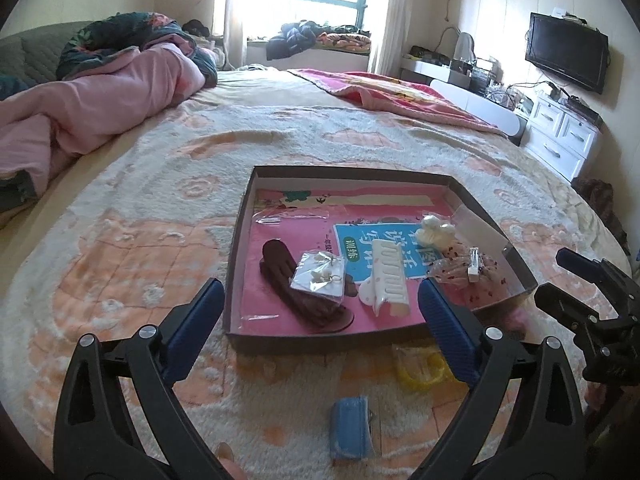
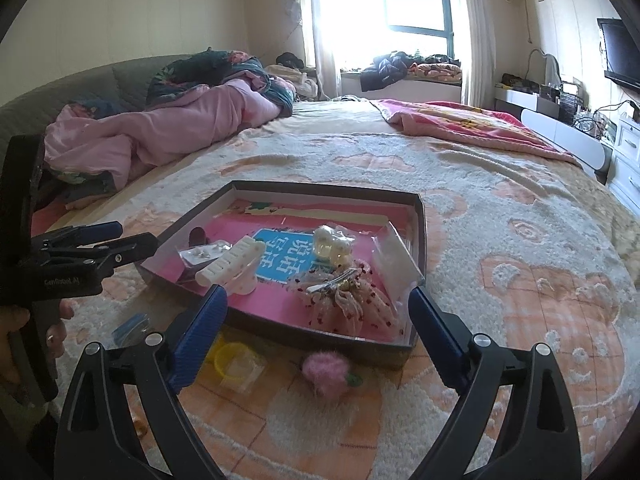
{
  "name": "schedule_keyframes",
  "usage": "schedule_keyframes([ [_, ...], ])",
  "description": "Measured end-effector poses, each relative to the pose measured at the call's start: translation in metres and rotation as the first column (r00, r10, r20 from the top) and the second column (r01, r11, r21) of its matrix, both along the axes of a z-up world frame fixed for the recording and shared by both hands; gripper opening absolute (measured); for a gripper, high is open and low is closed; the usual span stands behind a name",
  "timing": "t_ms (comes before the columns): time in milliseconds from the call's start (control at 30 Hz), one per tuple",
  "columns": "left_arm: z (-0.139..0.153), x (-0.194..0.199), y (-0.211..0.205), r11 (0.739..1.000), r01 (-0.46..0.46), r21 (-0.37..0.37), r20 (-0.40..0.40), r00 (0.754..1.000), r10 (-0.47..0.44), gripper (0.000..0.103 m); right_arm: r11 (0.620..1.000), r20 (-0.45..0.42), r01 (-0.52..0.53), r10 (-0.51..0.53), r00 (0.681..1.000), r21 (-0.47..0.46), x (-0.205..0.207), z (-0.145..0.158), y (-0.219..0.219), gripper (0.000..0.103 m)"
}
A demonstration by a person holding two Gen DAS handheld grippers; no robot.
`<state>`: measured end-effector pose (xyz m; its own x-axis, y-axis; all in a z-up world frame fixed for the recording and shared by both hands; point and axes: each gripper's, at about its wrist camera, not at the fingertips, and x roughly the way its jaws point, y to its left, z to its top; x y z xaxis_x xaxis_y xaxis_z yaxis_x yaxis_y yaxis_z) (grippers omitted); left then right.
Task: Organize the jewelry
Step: 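Lift both grippers up out of the box, then grasp the orange coiled hair tie with the left gripper while the right gripper grasps the pink pom-pom clip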
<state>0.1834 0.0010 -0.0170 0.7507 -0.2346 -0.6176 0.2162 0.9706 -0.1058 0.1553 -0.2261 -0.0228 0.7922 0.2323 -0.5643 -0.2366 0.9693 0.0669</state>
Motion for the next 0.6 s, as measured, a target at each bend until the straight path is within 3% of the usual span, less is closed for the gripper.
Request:
schedule_keyframes([
  [600,-0.001,-0.044,0.005,1.000,0.005,-0.007,0.009,1.000,-0.005,0.089,0.998,-0.016,-0.056,0.056,0.998,-0.008,-0.040,-0.005,0.004,0.089],
])
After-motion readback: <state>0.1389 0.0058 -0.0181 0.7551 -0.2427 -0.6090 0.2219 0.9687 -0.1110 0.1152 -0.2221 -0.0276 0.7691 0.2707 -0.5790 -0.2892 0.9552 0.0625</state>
